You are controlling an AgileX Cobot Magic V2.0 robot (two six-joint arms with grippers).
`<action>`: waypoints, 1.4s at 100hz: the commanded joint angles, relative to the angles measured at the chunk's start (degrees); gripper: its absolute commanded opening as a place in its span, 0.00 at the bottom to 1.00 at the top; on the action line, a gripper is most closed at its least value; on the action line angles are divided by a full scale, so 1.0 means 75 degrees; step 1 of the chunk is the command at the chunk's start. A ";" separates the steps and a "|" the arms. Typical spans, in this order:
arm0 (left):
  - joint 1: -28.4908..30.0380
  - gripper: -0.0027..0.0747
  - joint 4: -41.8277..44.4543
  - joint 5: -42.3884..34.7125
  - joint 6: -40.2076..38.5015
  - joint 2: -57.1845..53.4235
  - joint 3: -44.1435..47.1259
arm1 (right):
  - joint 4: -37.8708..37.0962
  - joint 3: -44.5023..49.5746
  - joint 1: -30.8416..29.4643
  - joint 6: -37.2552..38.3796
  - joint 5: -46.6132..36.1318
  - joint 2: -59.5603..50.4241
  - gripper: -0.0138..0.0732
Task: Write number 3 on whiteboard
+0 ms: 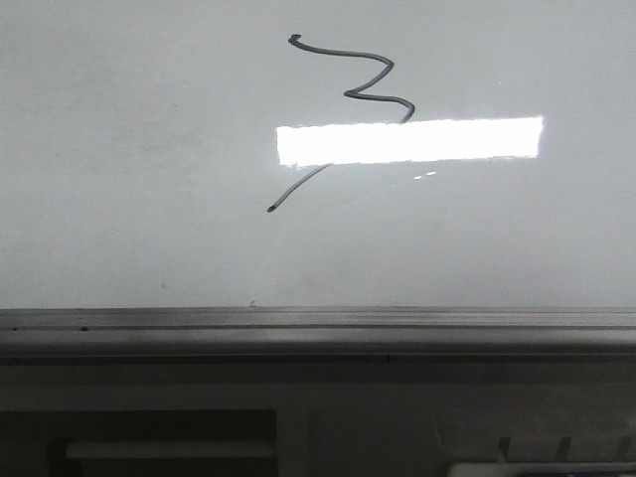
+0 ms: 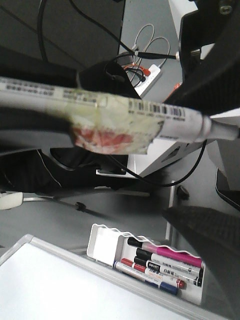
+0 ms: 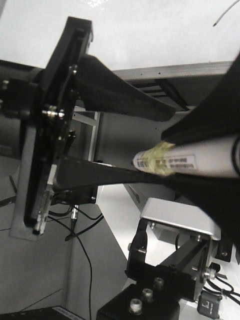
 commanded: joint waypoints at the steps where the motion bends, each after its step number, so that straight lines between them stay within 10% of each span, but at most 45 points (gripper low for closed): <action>1: -0.0053 0.49 -0.0475 -0.0329 0.0039 0.0006 -0.0243 | 0.0574 -0.0173 -0.0001 -0.0183 -0.0198 -0.0070 0.10; 89: -0.0053 0.01 -0.0774 -0.1095 0.0102 0.0006 -0.0243 | 0.0852 -0.0173 -0.0001 -0.0183 0.0072 -0.0070 0.12; 118: -0.0053 0.01 -0.0650 -0.1185 0.0167 0.0006 -0.0195 | 0.0588 -0.0240 -0.0016 -0.0169 -0.1376 -0.0087 0.73; 140: -0.0037 0.01 -0.0319 -0.2808 -0.0344 -0.0158 0.0588 | -0.0068 -0.0261 -0.0507 0.0144 -0.1965 -0.0702 0.51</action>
